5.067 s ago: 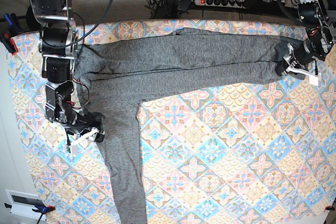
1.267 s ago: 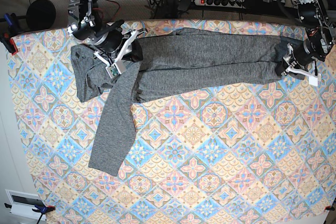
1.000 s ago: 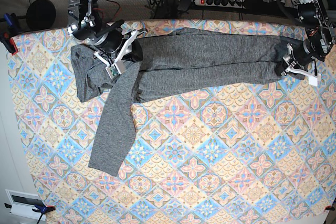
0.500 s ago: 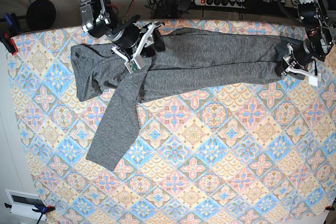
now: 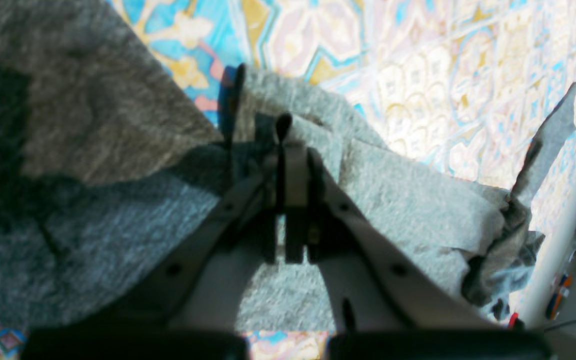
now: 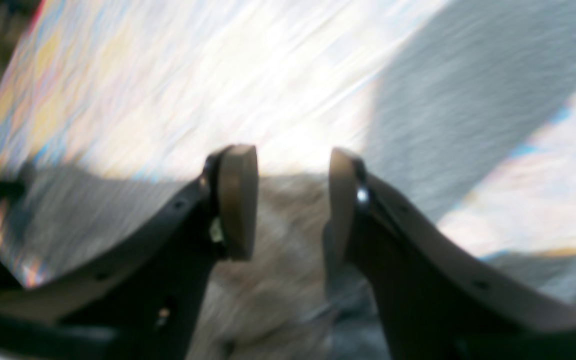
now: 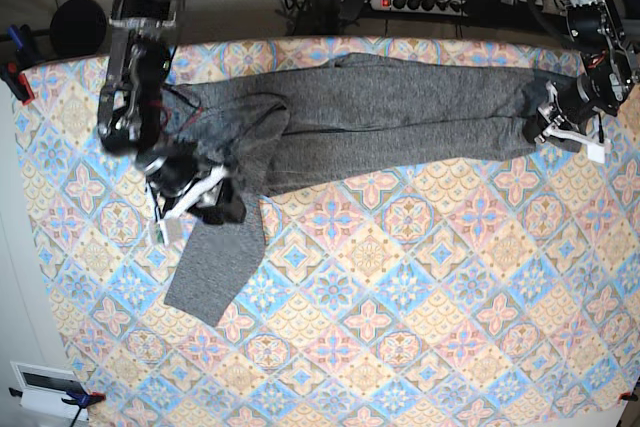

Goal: Layout the t-shirt on the table in an organized manner, then fold the t-shirt properly
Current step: 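Lower the right gripper to the shirt's hem end and grasp it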

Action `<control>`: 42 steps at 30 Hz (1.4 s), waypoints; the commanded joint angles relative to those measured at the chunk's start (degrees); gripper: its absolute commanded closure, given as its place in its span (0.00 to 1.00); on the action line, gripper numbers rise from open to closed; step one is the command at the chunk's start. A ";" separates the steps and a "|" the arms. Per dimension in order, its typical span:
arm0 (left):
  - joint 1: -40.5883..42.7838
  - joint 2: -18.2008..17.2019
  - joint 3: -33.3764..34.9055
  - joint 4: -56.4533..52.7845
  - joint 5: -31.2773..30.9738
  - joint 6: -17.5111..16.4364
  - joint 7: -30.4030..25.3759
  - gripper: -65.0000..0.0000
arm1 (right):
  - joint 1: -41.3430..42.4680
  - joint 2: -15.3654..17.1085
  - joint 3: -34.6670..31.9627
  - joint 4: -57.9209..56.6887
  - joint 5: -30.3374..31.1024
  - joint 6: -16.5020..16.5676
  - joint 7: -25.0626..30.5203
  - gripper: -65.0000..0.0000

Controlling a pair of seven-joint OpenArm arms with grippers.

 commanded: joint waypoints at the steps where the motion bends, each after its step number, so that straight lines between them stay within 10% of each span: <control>1: -0.36 -1.21 -0.43 0.81 -0.85 -0.29 -0.40 1.00 | 2.54 0.08 0.63 -1.38 1.85 0.49 0.95 0.65; 22: -0.27 -1.21 -0.51 0.81 -1.11 -0.20 -0.40 1.00 | 22.06 4.65 5.46 -43.23 3.60 0.57 7.28 0.48; 42: -0.27 -1.21 -0.60 0.81 -1.20 -0.20 -0.40 1.00 | 21.97 7.55 5.20 -45.78 2.37 0.57 11.85 0.48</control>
